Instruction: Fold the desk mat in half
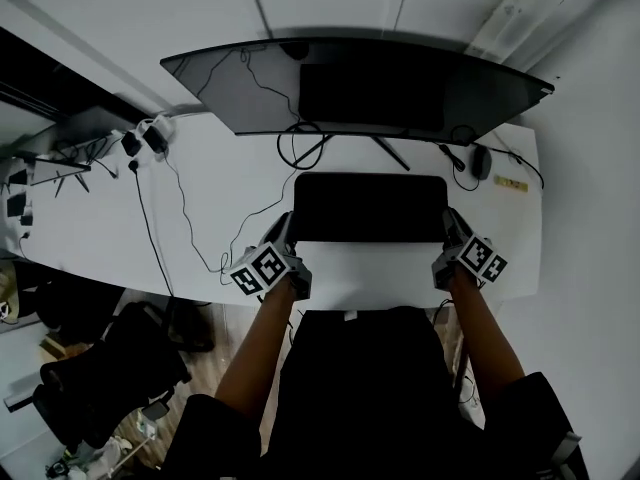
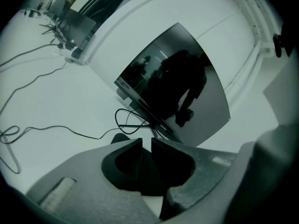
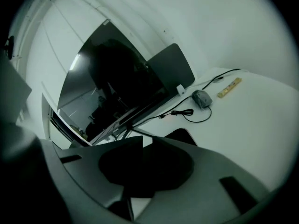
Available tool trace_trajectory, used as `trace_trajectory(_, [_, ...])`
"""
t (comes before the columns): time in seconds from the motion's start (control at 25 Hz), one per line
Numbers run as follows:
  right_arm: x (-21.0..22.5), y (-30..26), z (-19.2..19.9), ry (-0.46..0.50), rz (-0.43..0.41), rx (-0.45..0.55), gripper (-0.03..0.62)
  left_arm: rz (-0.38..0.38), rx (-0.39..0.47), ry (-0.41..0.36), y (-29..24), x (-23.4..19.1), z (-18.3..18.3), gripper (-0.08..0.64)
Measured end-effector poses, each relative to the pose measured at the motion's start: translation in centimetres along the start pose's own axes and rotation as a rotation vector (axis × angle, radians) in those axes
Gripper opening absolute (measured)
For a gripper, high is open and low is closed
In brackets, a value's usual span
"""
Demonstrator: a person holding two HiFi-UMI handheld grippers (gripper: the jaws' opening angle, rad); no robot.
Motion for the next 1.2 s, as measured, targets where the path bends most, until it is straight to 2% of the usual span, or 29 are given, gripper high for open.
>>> trace_trajectory(0.12, [-1.5,3.5,1.3,0.027,0.039,0.032,0.058,0.044,0.014,-0.067,3.6,1.4,0.2,0.04])
trace_trajectory(0.2, [-2.6,6.0,2.3,0.043,0.058,0.053,0.049,0.089,0.037,-0.143,6.0,2.6,0.4,0.031])
trace_trajectory(0.36, [-5.4,10.3,4.5,0.096,0.043,0.081,0.018,0.182,0.072,-0.292,10.4,4.9,1.1,0.021])
trace_trajectory(0.52, [-7.8,14.1,6.3,0.179,0.024,0.105,0.002,0.288,0.03,-0.325,13.0,6.0,4.7,0.021])
trace_trajectory(0.64, [-8.8,16.7,7.0,0.243,0.036,0.13,0.002,0.336,-0.005,-0.346,14.5,6.4,7.4,0.021])
trace_trajectory(0.72, [-9.6,18.1,7.5,0.313,0.045,0.12,0.001,0.342,-0.005,-0.365,15.6,6.8,8.5,0.021])
trace_trajectory(0.8, [-10.5,19.3,8.0,0.381,0.033,0.112,0.0,0.328,0.009,-0.418,16.8,7.4,9.0,0.021])
trace_trajectory(1.04, [-12.7,22.4,8.8,0.512,-0.079,0.127,0.001,0.299,0.088,-0.531,20.5,9.4,9.4,0.021])
trace_trajectory(1.2, [-12.8,24.5,9.6,0.588,-0.125,0.118,0.0,0.272,0.137,-0.588,23.0,10.9,10.4,0.021])
Point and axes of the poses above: the fingertips, and each gripper's own axes: y backward along the fingers, x to its right, z out of its underside, the point moved 8 cm from there along y, backward along the fingers
